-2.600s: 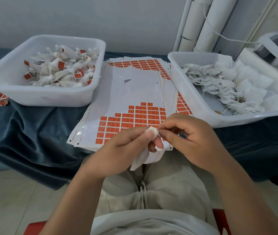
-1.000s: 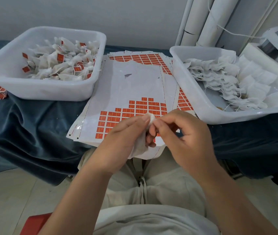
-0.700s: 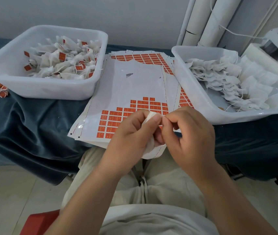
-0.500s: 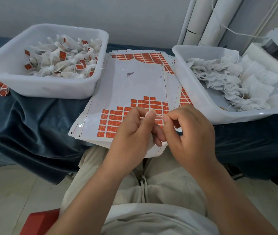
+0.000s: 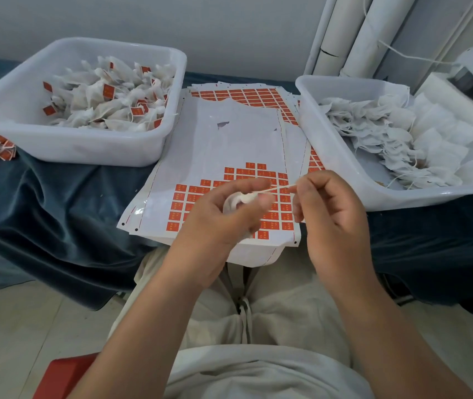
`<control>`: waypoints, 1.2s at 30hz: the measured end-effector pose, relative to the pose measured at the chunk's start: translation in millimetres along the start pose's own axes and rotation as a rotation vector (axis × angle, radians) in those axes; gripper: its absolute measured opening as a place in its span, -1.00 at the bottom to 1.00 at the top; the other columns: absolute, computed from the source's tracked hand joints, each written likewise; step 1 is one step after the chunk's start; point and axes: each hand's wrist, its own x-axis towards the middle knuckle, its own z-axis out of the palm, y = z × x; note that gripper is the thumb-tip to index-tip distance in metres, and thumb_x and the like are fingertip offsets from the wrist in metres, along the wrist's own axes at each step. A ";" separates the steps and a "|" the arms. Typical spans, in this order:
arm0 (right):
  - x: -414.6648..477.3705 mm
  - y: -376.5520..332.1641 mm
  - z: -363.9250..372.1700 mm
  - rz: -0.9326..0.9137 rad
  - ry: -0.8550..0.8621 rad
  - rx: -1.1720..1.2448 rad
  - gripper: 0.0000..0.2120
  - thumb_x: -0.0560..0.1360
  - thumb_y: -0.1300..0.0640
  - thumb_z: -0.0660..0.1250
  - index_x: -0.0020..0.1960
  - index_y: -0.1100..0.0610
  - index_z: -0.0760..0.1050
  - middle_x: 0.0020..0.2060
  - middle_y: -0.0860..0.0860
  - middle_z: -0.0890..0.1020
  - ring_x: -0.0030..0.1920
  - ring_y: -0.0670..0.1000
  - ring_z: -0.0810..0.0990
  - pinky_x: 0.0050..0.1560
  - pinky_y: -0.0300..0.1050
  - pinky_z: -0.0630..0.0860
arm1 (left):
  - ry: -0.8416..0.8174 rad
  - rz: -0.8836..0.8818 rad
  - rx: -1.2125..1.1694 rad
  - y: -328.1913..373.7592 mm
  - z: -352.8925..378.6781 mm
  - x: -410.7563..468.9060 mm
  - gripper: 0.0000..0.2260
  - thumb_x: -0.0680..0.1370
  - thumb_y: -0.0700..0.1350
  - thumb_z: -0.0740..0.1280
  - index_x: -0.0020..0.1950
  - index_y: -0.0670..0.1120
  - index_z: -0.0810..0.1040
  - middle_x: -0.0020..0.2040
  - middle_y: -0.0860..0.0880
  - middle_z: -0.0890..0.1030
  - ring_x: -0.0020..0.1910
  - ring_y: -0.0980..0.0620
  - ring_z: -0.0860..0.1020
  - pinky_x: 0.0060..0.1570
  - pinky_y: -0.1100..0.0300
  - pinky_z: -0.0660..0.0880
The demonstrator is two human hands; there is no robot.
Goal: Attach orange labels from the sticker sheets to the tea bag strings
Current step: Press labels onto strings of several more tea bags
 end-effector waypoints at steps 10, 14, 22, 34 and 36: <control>8.4 -1.7 13.8 0.420 -0.073 0.784 -0.67 0.67 0.14 0.22 -0.20 0.12 0.65 -0.16 0.07 0.72 -0.03 0.08 0.71 0.08 -0.04 0.64 | 0.209 0.292 0.259 -12.7 14.5 -5.1 -0.69 0.69 0.15 0.24 -0.07 0.09 0.71 -0.19 -0.05 0.67 -0.17 -0.01 0.64 -0.15 0.11 0.62; 12.2 1.6 10.0 0.404 0.012 0.731 -0.73 0.65 0.24 0.22 -0.20 0.11 0.52 -0.30 0.03 0.57 -0.17 0.02 0.61 0.01 -0.09 0.63 | 0.284 0.228 0.306 -21.3 16.1 -3.9 -0.65 0.73 0.08 0.24 -0.13 0.04 0.70 -0.19 0.06 0.72 -0.20 0.20 0.64 -0.23 0.40 0.50; 19.2 9.9 -0.7 0.351 -0.009 0.738 -0.75 0.67 0.21 0.18 -0.18 0.10 0.43 -0.32 0.01 0.49 -0.18 0.04 0.64 0.00 -0.03 0.64 | 0.142 0.220 0.376 -26.1 15.7 -1.6 -0.69 0.72 0.06 0.26 -0.12 0.06 0.71 -0.21 0.08 0.70 -0.22 0.14 0.63 -0.28 0.34 0.49; 33.5 47.8 -57.0 0.804 -0.547 -0.634 -0.67 0.68 -0.18 0.24 -0.13 -0.02 0.58 -0.49 -0.17 0.51 -0.53 -0.14 0.35 -0.46 -0.23 0.29 | 0.109 0.269 1.407 -70.3 -11.1 22.2 -0.49 0.51 0.24 0.50 0.41 0.11 0.59 0.38 0.17 0.60 0.38 0.11 0.54 0.46 0.06 0.37; 33.6 54.3 -59.1 0.809 -0.647 -0.865 -0.60 0.64 -0.33 0.23 -0.02 -0.06 0.65 -0.37 -0.29 0.64 -0.40 -0.24 0.57 -0.35 -0.23 0.43 | 0.125 0.325 1.471 -75.1 -12.8 24.2 -0.55 0.50 0.22 0.52 0.33 0.10 0.65 0.31 0.15 0.66 0.34 0.07 0.59 0.42 0.08 0.34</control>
